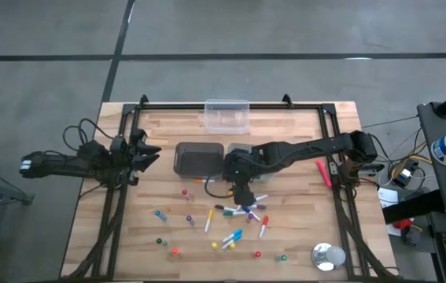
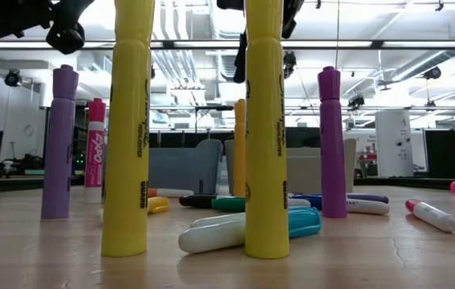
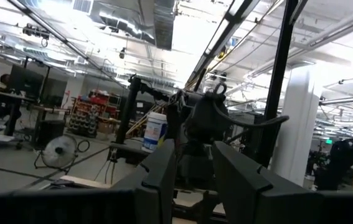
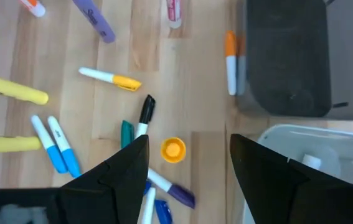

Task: Pick & Place Markers
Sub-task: Put the large pink marker pen into the white bin

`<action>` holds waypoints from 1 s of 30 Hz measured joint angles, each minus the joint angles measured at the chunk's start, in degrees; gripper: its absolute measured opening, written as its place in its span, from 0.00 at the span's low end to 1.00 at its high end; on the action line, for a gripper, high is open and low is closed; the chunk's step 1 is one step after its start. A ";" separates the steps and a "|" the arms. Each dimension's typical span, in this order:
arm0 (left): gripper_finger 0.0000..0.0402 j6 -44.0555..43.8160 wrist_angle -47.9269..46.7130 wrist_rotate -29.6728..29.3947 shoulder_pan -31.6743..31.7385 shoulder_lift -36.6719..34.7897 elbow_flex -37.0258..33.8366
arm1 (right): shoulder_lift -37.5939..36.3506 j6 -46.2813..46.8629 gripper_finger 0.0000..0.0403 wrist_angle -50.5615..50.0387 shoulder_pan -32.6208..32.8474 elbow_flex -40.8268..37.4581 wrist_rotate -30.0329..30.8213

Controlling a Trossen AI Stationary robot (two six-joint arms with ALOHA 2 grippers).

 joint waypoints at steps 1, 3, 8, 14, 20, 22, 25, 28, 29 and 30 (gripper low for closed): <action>0.26 -0.08 -0.08 0.15 -0.02 0.00 -0.02 | 0.35 0.04 0.54 0.44 0.27 -0.02 0.00; 0.26 -0.45 -0.37 0.40 -0.02 0.00 -0.02 | 0.98 0.38 0.54 0.46 0.79 -0.02 0.00; 0.26 -1.36 -1.31 0.49 -0.02 0.02 -0.07 | 2.15 -0.54 0.54 0.72 1.53 -0.13 0.06; 0.26 -4.42 -3.34 2.91 -0.02 0.14 -0.03 | 2.13 -2.95 0.54 2.34 1.31 -0.13 1.77; 0.26 -9.65 -20.08 3.72 -0.04 1.79 4.65 | 2.08 -4.59 0.54 3.13 0.92 -0.13 3.34; 0.26 -10.70 -26.99 4.25 -0.04 2.60 7.42 | 2.06 -4.87 0.54 3.16 0.89 -0.13 3.34; 0.26 -10.52 -34.98 5.06 -0.05 4.04 11.48 | 2.04 -5.84 0.54 3.16 0.94 -0.13 3.43; 0.26 -10.32 -40.28 5.21 -0.16 6.82 14.58 | 2.04 -5.90 0.54 3.08 0.94 -0.11 4.69; 0.26 -10.30 -41.51 5.36 -0.26 7.98 15.23 | 2.04 -5.90 0.54 2.85 0.94 -0.11 4.83; 0.26 -10.30 -42.60 5.74 -0.38 9.18 15.80 | 2.04 -5.86 0.54 2.47 0.90 -0.11 4.87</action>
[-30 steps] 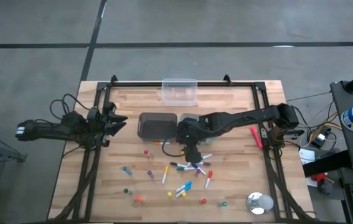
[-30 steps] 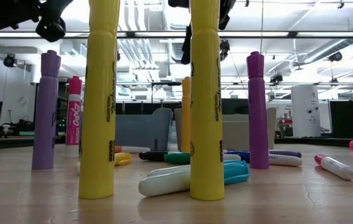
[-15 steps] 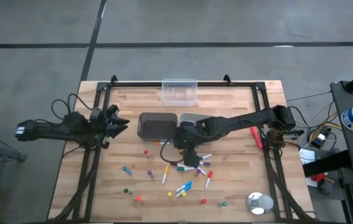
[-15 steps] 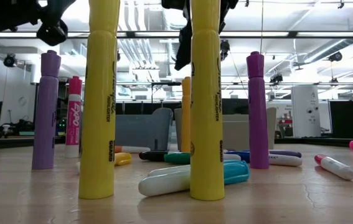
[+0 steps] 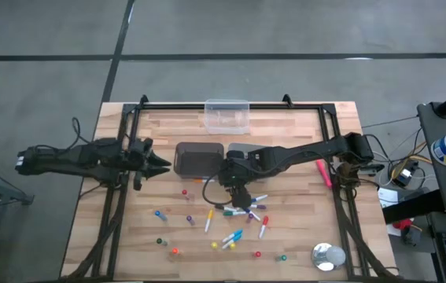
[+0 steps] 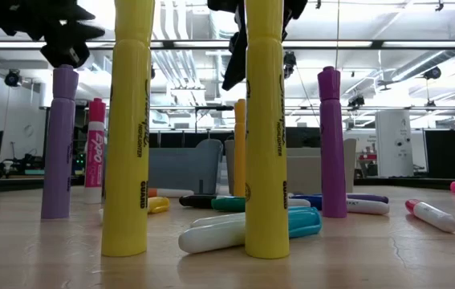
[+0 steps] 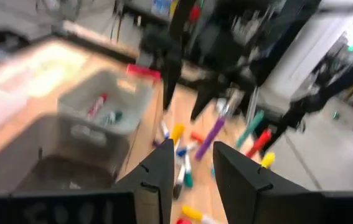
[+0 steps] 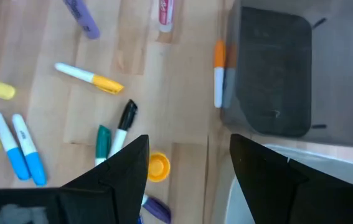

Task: Pick & Place Markers
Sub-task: Put the large pink marker pen into the white bin

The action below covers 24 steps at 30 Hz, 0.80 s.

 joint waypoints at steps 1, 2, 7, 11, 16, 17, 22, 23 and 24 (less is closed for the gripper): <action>0.26 0.02 -0.72 0.55 -0.10 1.19 0.51 | -0.06 0.01 0.54 -0.59 -0.01 0.00 0.06; 0.26 0.06 -1.07 1.00 -0.14 2.31 0.99 | -0.12 0.01 0.54 -1.29 -0.01 0.00 0.17; 0.26 1.13 -2.34 2.20 -0.66 7.70 1.81 | -0.42 -0.03 0.54 -2.08 0.04 0.02 1.30; 0.26 1.44 -2.82 4.28 -1.61 10.73 1.75 | -0.42 -0.23 0.54 -2.08 -0.20 0.02 1.45; 0.26 0.63 -2.76 5.05 -3.03 11.97 1.87 | -0.42 -1.10 0.54 -1.95 -0.23 0.02 1.45; 0.26 0.64 -2.95 5.15 -3.17 12.07 1.84 | -0.42 -1.29 0.54 -1.80 -0.23 0.02 1.45; 0.26 0.63 -2.95 5.27 -3.86 11.89 1.84 | -0.43 -1.54 0.54 -0.14 -0.40 0.02 1.44; 0.26 0.61 -2.99 5.31 -4.21 11.91 1.84 | -0.42 -1.54 0.54 -0.08 -0.40 0.04 1.43; 0.26 0.61 -2.99 5.35 -4.62 11.91 1.84 | -0.42 -1.54 0.54 -0.16 -0.40 0.04 1.43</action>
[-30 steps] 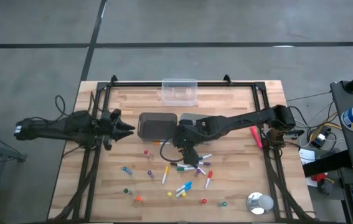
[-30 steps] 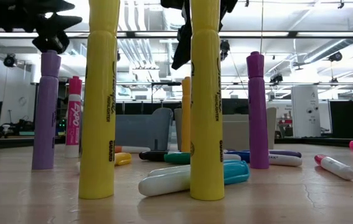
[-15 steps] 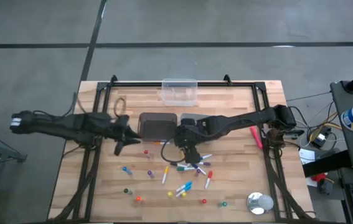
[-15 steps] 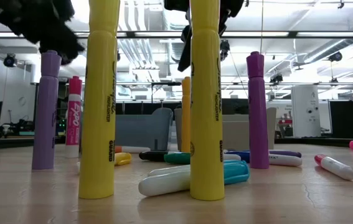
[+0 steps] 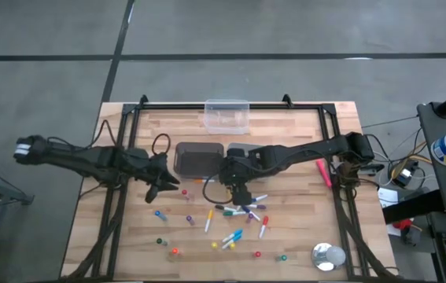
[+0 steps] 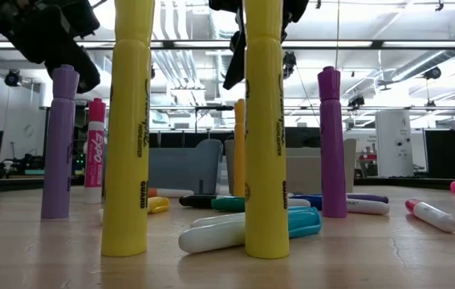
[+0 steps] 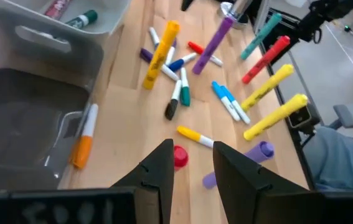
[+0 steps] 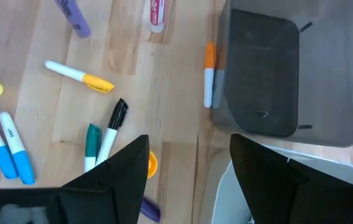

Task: Pick & Place Markers
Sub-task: Put the large pink marker pen into the white bin

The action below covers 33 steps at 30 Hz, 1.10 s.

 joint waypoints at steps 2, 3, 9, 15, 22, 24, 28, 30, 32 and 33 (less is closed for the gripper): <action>0.26 0.31 0.09 -0.12 -1.03 0.02 0.00 | 0.00 0.00 0.54 0.02 0.02 0.00 0.00; 0.26 0.67 0.08 -0.29 -1.54 0.26 0.00 | -0.01 -0.02 0.54 0.02 0.02 0.00 0.00; 0.26 3.05 0.56 -2.67 -4.35 1.13 0.00 | 0.00 -0.83 0.54 0.74 -0.20 0.00 -0.02; 0.26 3.67 0.54 -11.80 -6.84 2.31 0.00 | -0.01 -1.10 0.54 1.33 -0.33 0.00 -0.03; 0.26 2.06 0.56 -11.74 -6.99 2.64 -0.02 | 0.00 -1.28 0.54 1.85 -0.33 0.00 -0.04; 0.26 1.32 0.55 -11.74 -6.99 2.27 -0.02 | 0.00 -1.47 0.54 2.97 -0.33 0.00 -0.09; 0.26 1.04 0.53 -11.74 -6.99 1.42 -0.04 | 0.00 -2.44 0.54 6.96 -0.33 0.00 -0.18; 0.26 0.52 0.53 -11.74 -6.99 1.12 -0.04 | 0.00 -3.21 0.54 9.35 -0.33 0.00 -0.39; 0.26 -0.50 0.02 -11.58 -6.99 1.23 -0.04 | 0.00 -4.11 0.54 11.14 -0.33 0.00 -0.72; 0.26 -1.05 -0.43 -11.16 -6.99 1.40 -0.04 | 0.00 -4.42 0.54 11.55 -0.33 0.00 -0.79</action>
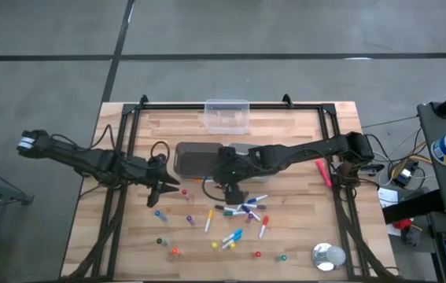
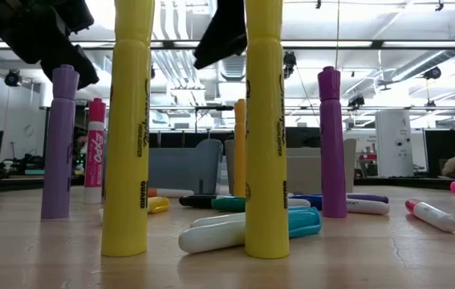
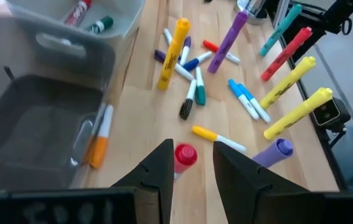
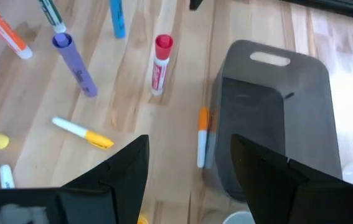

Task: Pick & Place Markers
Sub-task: Put the large pink marker pen into the white bin

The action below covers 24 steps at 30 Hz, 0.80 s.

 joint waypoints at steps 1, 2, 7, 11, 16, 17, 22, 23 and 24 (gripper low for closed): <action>0.26 -0.41 -0.26 0.40 -0.04 0.36 0.00 | 0.00 -0.06 0.54 0.24 0.00 0.00 0.00; 0.26 -0.82 -0.45 0.53 -0.18 0.84 0.00 | 0.00 -0.02 0.54 0.41 0.00 0.00 0.01; 0.28 -2.28 -1.06 0.54 -0.59 4.42 -0.04 | 0.07 0.01 0.54 0.68 -0.04 0.00 0.04; 0.35 -3.90 -2.19 0.53 -0.59 5.43 0.04 | 0.09 0.04 0.54 1.05 -0.02 0.00 0.12; 0.43 -6.68 -3.73 -0.21 -0.66 7.37 0.04 | 0.11 -0.02 0.54 1.16 0.00 0.00 0.15; 0.45 -6.88 -3.54 -0.43 -0.68 7.90 0.04 | 0.10 -0.06 0.54 1.30 0.00 0.00 0.15; 0.48 -6.88 -3.00 0.28 -0.74 10.14 0.04 | 0.11 -0.24 0.54 1.47 0.00 0.00 0.17; 0.48 -6.88 -2.89 0.43 -0.79 10.56 0.04 | 0.11 -0.24 0.54 1.47 0.00 0.00 0.17; 0.48 -6.88 -2.85 0.45 -0.79 11.05 0.04 | 0.11 -0.24 0.54 1.47 0.00 0.00 0.17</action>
